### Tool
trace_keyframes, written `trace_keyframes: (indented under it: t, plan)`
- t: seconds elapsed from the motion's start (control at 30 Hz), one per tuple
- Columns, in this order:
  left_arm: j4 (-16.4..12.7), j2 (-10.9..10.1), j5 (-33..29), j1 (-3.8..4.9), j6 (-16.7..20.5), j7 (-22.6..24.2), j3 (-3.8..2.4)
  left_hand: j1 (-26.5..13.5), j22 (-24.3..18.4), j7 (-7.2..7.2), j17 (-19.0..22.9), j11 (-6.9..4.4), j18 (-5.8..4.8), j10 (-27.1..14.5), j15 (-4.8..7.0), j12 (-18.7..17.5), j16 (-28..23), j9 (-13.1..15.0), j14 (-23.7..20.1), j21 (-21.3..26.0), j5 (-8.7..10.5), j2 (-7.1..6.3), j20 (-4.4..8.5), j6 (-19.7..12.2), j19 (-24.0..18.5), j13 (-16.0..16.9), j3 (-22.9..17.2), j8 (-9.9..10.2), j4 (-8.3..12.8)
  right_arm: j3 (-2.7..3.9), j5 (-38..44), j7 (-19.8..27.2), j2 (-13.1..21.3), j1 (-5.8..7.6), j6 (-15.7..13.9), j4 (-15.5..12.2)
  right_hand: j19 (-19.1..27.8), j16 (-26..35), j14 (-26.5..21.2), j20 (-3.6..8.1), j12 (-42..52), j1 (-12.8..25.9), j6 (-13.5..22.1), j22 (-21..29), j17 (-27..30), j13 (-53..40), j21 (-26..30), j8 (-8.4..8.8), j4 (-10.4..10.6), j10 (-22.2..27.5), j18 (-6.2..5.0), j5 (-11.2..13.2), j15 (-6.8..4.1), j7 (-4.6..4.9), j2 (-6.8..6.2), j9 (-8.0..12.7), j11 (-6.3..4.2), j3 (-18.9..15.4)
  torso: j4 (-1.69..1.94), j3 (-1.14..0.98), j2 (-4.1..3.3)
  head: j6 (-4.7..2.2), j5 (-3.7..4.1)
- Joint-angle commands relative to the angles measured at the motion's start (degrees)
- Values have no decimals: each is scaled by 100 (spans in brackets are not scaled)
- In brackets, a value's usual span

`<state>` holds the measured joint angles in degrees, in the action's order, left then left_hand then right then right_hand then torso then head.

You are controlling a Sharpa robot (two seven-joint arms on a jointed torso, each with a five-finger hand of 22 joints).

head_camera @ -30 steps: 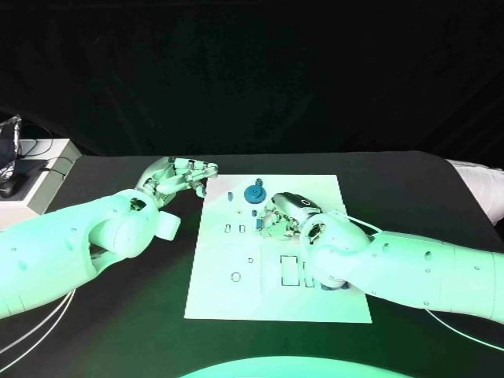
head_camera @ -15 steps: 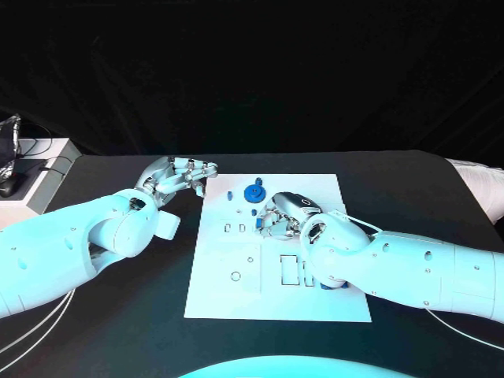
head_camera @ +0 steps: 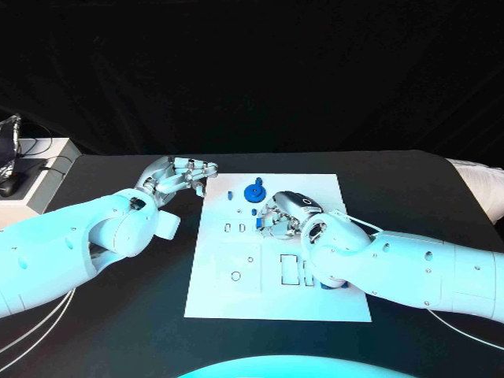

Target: Assemble the parts on the task board

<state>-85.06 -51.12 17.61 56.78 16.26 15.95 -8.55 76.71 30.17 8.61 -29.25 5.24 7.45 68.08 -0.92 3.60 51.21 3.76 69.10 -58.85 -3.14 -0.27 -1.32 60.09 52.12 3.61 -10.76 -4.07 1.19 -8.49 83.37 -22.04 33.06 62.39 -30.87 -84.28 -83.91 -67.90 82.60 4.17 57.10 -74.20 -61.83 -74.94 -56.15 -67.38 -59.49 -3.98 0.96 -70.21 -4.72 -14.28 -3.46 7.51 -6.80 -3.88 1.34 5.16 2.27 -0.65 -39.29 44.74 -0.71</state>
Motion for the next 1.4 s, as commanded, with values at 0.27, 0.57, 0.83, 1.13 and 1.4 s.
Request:
trace_keyframes:
  t: [0.27, 0.57, 0.83, 1.13, 1.4]
  plan:
    - [-12, 3, 443, -3, -211, -363, -5, -168, -16, 47, -3, 13, 18, 64, -3, 69, 13, -5, -35, -11, 16, -151, -1, -139, -26, 18, 201, 44, -60, -1, -215, 484, 235, -3, -432, -207, -208, 90, -30, -117, -280, -17, 600, -759, 104, 342, 230, 17, 422, 337, -99, -35, 132, 148, -378, 5, 107, -429, -4, -1, 2, 1, -6]
    - [-16, 6, 1248, -2, -493, -1321, -5, -616, -12, 27, -219, -130, -70, 60, 93, 1495, 256, 86, -33, 16, 12, -320, 106, -274, 66, 865, 1022, -408, -441, 32, -977, 1356, 597, 106, -1141, -584, -232, 75, -23, -167, -167, -363, 850, -765, 78, 610, 267, 38, 1534, 481, -131, -12, 169, 209, -659, 12, 154, -1020, -12, -13, 15, -24, -10]
    - [-55, 72, 2214, 27, -975, -2483, -7, -1174, 335, -238, -843, -343, -39, -929, 258, 4501, 1035, 815, 139, -461, 35, -300, 275, -471, 275, 3099, 1330, -1785, -1197, 74, -2442, 2238, 1069, 502, -1103, -784, -235, 40, -17, -103, 2, -47, 452, -771, 46, 642, 214, -185, 898, 445, -97, -397, 99, 69, -192, -8, 59, -918, -7, -24, 49, -86, 10]
    - [74, 375, 3155, 267, -1525, -3552, -3, -1376, 2034, -604, -2155, -646, -118, -601, 519, 5127, 1812, 2489, 864, -1522, 29, -147, 464, -776, 1327, 3680, 1919, -3204, -1750, 108, -4120, 2805, 1406, 886, -609, -629, -256, -77, 8, -72, 173, 321, 353, -805, -90, 509, 36, -380, 276, 345, -63, -742, 74, 8, 321, -71, 21, -1107, -44, -93, 157, -76, -39]
    - [381, 864, 3644, 855, -1986, -4343, 420, -1449, 2738, -622, -2968, -659, -158, -477, 523, 5000, 1884, 3381, 1106, -1741, 3, -39, 451, -656, 1665, 3984, 2034, -2773, -1751, 118, -4584, 2803, 1484, 1053, -366, -320, -247, -87, 5, -63, 173, 392, 392, -806, -106, 467, -2, -380, 98, 331, -55, -903, 72, 14, 476, -154, 22, -1205, -82, -146, 255, -12, -82]
